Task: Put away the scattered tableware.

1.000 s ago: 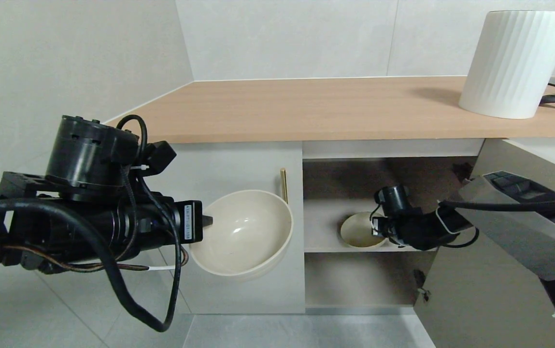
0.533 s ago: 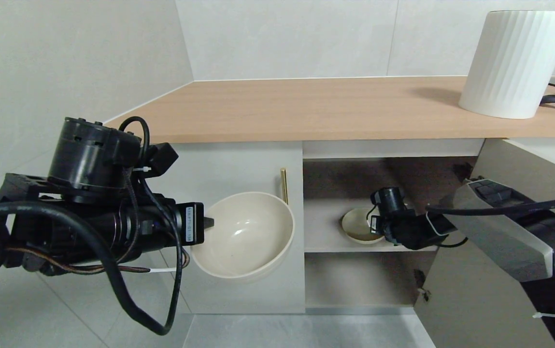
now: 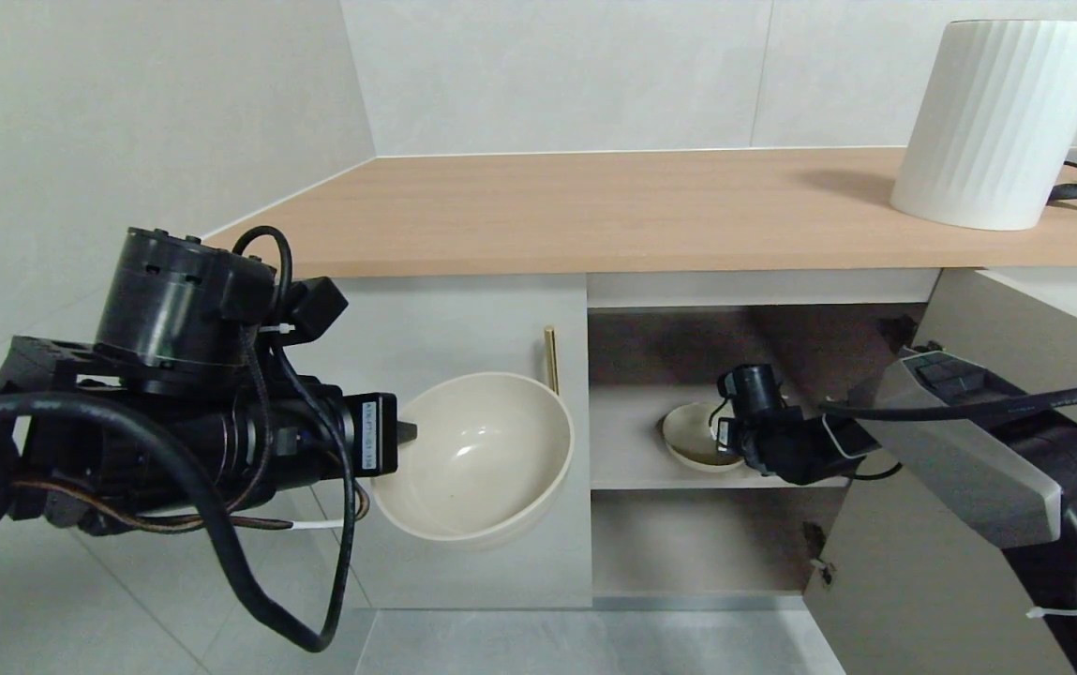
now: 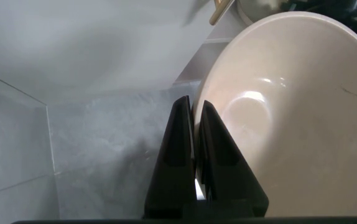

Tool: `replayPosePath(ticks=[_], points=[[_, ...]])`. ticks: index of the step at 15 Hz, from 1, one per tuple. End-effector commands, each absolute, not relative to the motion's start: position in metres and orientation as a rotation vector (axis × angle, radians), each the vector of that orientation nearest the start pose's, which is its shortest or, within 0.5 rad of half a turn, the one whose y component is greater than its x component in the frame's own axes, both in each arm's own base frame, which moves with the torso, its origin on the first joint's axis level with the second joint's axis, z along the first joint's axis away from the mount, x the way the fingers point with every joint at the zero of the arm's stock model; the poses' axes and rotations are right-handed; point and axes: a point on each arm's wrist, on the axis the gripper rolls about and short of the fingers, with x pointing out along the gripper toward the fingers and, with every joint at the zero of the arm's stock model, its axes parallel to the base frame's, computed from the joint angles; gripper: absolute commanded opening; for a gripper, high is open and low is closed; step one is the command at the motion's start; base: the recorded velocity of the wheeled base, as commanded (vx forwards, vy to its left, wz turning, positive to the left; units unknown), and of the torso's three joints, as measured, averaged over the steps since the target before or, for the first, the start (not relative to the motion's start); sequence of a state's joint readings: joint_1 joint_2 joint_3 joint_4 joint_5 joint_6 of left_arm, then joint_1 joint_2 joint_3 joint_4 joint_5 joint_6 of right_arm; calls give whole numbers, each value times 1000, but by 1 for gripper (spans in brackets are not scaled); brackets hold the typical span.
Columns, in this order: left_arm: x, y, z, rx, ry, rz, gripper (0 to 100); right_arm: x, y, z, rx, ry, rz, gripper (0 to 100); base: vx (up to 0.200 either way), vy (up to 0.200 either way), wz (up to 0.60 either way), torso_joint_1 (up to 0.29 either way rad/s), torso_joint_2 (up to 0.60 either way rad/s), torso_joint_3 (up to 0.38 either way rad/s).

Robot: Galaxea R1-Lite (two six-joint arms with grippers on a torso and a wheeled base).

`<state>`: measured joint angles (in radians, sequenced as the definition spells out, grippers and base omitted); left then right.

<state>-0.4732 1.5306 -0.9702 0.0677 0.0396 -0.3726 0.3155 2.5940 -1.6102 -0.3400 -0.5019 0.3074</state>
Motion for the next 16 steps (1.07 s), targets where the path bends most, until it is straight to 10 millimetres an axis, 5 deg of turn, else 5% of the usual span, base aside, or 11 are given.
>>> replayPosePath(ticks=[1, 3, 6, 9, 13, 16], points=[[231, -117, 211, -195, 679, -298, 0, 474, 144, -6, 44, 552, -267, 100, 0, 0, 0, 0, 0, 0], [231, -117, 210, -194, 682, -297, 0, 474, 144, -4, 46, 550, -267, 100, 0, 0, 0, 0, 0, 0], [233, -118, 208, -190, 690, -297, 0, 457, 142, 32, 111, 520, -268, 100, 0, 0, 0, 0, 0, 0], [238, -130, 196, -163, 730, -319, 0, 407, 153, 87, 138, 517, -146, 100, 0, 0, 0, 0, 0, 0], [245, -150, 166, -86, 827, -342, 0, 306, 175, 155, 137, 582, 180, 100, 0, 0, 0, 0, 0, 0], [245, -178, 141, -1, 867, -353, 0, 258, 182, 191, 116, 614, 314, 100, 0, 0, 0, 0, 0, 0]])
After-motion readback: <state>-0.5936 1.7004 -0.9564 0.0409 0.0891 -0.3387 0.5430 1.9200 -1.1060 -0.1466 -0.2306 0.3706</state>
